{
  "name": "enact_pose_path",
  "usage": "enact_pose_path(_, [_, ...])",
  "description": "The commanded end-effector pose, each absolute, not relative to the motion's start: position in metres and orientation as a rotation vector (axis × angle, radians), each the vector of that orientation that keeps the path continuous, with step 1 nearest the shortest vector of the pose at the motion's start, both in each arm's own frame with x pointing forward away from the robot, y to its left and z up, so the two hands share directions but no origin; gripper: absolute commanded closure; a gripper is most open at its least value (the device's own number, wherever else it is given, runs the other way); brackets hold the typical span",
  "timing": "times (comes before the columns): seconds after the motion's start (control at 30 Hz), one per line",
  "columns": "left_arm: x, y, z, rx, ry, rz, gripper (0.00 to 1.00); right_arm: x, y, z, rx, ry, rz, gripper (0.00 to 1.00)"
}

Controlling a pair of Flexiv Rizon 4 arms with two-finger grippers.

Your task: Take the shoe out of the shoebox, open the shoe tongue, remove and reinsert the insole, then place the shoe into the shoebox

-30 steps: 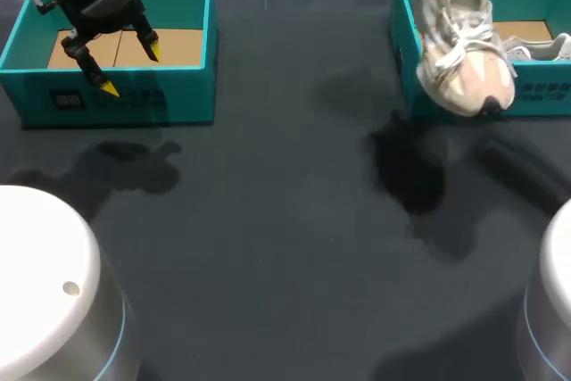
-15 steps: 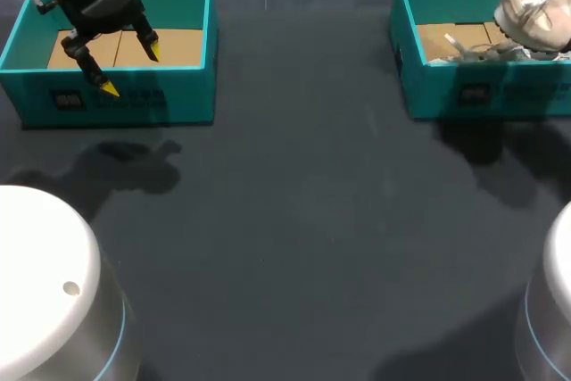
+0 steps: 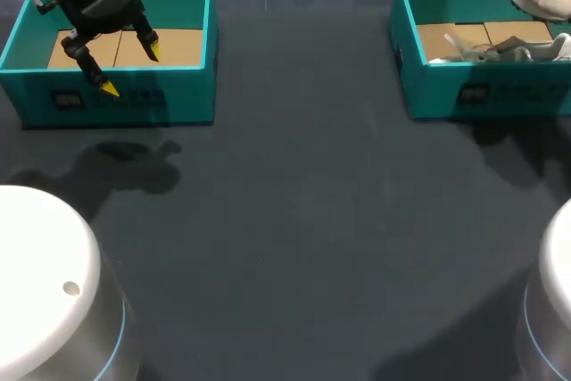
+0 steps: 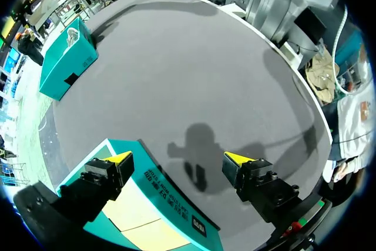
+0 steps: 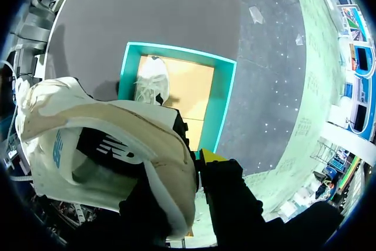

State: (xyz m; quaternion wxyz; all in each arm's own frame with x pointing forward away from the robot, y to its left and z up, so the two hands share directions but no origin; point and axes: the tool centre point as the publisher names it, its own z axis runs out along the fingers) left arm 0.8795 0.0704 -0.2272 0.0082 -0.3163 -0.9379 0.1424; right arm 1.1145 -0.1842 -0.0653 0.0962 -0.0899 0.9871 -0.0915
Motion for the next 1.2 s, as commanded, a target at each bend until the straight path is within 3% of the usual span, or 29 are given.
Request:
enact_pose_path(0.03, [0.880, 0.071, -0.227, -0.990, -2.930, 0.441, 0.00, 1.114, -0.184, -0.063, -0.266, 2.925, -0.274, 1.00])
enact_pose_path(0.4, [0.880, 0.071, -0.227, -0.990, -2.930, 0.441, 0.00, 1.148, -0.195, -0.059, -0.343, 2.909, -0.312, 1.00])
enact_pose_path(0.77, [0.880, 0.071, -0.227, -0.990, -2.930, 0.441, 0.00, 1.210, -0.260, -0.078, -0.453, 2.886, -0.260, 1.00])
enact_pose_path(1.0, [0.880, 0.071, -0.227, -0.990, -2.930, 0.441, 0.00, 1.205, -0.275, -0.090, -0.338, 2.857, -0.220, 1.00])
enact_pose_path(1.2, [0.880, 0.071, -0.227, -0.990, -2.930, 0.441, 0.00, 1.177, -0.292, -0.112, 0.056, 2.898, -0.245, 1.00])
